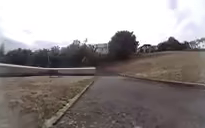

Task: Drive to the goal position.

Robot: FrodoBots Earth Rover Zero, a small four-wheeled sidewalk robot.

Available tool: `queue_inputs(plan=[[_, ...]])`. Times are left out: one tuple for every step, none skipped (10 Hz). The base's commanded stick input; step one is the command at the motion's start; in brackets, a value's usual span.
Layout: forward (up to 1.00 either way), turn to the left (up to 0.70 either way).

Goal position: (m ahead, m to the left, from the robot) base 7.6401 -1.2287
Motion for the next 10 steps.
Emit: queue_inputs(plan=[[0.70,0.00],[0.70,0.00],[0.70,0.00],[0.70,0.00],[0.70,0.00],[0.70,0.00],[0.70,0.00],[0.70,0.00],[0.70,0.00],[0.70,0.00]])
